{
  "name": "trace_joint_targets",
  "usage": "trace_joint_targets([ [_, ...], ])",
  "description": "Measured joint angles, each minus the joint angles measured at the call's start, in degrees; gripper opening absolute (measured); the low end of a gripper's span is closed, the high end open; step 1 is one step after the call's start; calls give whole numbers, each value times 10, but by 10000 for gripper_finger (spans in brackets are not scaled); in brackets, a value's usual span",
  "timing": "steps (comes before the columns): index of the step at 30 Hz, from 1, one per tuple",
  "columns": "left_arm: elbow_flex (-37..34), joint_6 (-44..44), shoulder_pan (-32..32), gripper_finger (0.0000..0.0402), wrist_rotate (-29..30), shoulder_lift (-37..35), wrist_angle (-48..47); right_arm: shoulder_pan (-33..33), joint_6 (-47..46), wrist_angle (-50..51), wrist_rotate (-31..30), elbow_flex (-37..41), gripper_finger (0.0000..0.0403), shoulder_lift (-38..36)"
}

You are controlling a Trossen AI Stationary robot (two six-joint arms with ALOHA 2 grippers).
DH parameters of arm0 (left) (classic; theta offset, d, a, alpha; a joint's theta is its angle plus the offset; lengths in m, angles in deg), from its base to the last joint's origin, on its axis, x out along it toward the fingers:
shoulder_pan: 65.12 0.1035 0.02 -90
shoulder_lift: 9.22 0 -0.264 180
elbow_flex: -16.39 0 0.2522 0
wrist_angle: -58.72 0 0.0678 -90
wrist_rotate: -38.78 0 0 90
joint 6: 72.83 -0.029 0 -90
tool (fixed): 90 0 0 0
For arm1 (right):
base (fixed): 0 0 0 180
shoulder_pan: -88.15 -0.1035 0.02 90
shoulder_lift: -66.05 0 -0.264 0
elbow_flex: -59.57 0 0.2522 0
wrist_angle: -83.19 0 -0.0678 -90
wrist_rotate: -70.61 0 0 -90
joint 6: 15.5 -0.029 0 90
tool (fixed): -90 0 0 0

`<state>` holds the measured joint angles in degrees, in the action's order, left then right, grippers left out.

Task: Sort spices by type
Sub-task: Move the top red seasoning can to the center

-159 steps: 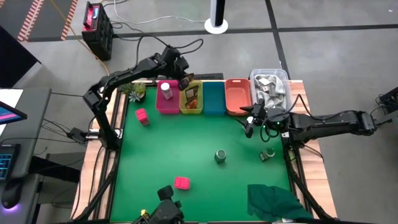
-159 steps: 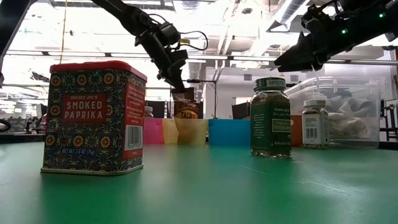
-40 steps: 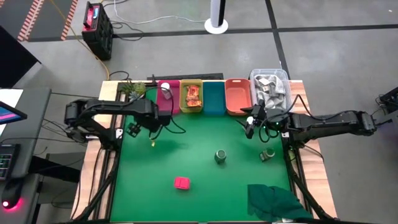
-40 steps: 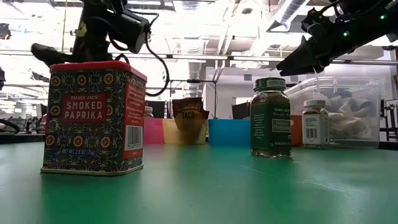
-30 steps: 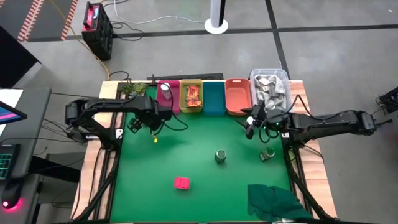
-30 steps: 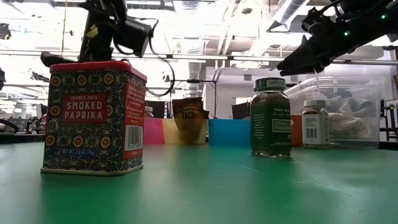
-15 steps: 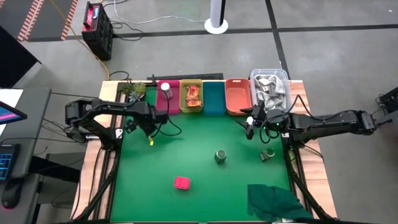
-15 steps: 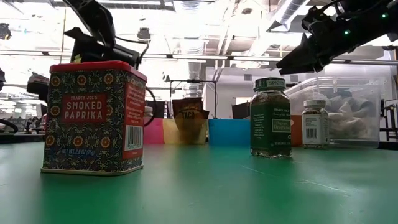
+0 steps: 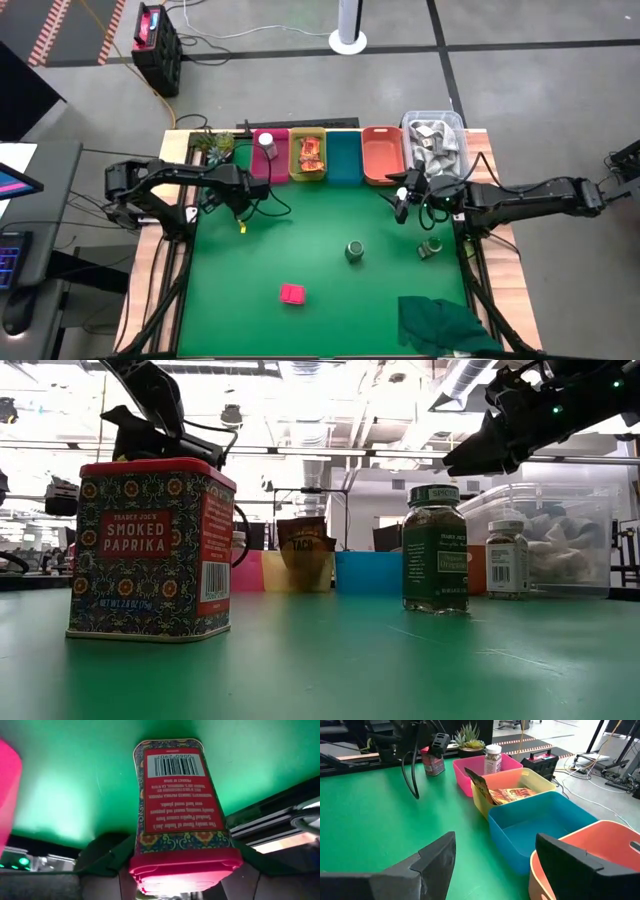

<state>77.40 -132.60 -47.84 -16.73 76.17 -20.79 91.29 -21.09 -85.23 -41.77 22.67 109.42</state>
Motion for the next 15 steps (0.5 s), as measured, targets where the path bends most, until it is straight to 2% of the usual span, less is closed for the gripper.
trace_joint_targets([
  [6,74,132,-14,203,-14,0,-47,0,0,0,0,0,301,0],
  [11,177,274,-30,203,-81,0,-100,0,0,0,0,0,301,0],
  [15,262,392,-26,203,-169,1,-123,0,-4,1,0,0,301,0],
])
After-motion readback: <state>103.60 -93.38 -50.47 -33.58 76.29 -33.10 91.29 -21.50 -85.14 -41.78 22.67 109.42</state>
